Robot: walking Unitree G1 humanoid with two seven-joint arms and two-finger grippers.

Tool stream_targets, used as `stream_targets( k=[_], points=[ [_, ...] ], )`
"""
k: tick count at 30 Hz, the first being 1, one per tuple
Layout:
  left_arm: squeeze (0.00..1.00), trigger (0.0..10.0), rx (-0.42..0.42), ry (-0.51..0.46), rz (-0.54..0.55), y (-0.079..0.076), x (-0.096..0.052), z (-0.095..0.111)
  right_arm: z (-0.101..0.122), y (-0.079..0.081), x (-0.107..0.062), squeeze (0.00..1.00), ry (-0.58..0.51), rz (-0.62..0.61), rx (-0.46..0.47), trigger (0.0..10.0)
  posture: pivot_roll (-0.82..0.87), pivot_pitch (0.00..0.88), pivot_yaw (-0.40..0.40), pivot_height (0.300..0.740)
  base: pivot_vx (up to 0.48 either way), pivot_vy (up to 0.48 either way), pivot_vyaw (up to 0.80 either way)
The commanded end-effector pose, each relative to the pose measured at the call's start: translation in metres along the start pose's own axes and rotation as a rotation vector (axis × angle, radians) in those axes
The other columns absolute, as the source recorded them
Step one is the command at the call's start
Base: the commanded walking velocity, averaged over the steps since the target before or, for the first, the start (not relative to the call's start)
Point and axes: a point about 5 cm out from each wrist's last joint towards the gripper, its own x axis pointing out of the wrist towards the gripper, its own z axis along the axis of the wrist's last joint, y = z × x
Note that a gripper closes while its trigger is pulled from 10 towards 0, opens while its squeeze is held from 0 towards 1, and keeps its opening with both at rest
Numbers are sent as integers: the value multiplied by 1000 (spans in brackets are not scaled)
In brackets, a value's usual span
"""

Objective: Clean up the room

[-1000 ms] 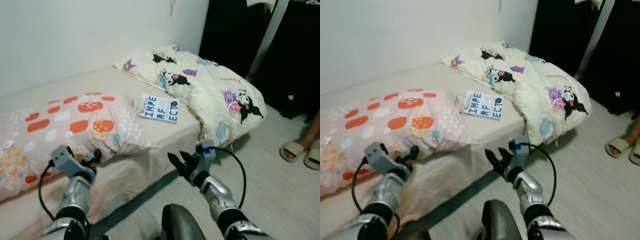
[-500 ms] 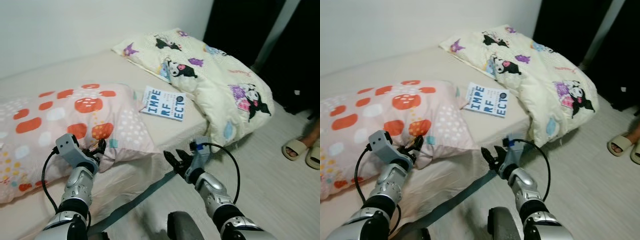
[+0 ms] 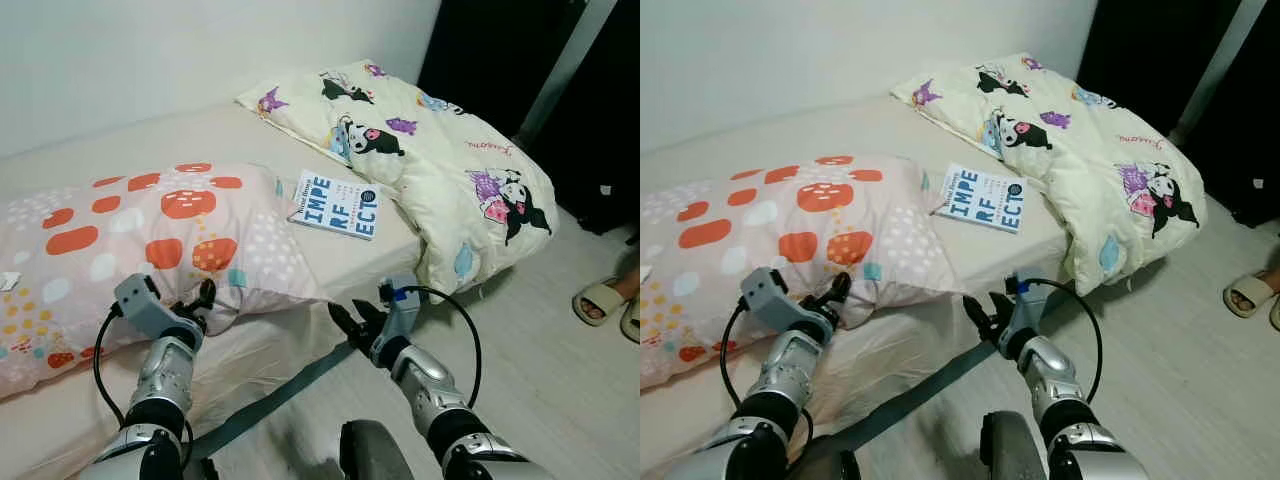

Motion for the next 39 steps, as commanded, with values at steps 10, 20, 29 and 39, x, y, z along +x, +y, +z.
stream_targets(
  k=[10, 20, 29, 39],
  points=[
    [0, 10000, -149, -72, 100, 8, 4, 14, 6, 3, 1, 0, -50, 32, 30, 10000, -47, 99, -50, 576, 0, 0, 0],
    [0, 10000, -96, -66, 93, 15, 0, 14, 3, 3, 0, 0, -44, 44, 34, 10000, -42, 93, -57, 601, 0, 0, 0],
    [0, 10000, -164, -41, 133, 14, -3, 0, 7, 4, 1, 0, -49, 50, 24, 10000, -49, 91, -57, 630, 0, 0, 0],
    [0, 10000, -93, -8, 202, 18, -4, -4, 6, 1, -1, 0, -50, 40, 20, 10000, -54, 93, -49, 659, 0, 0, 0]
  ],
)
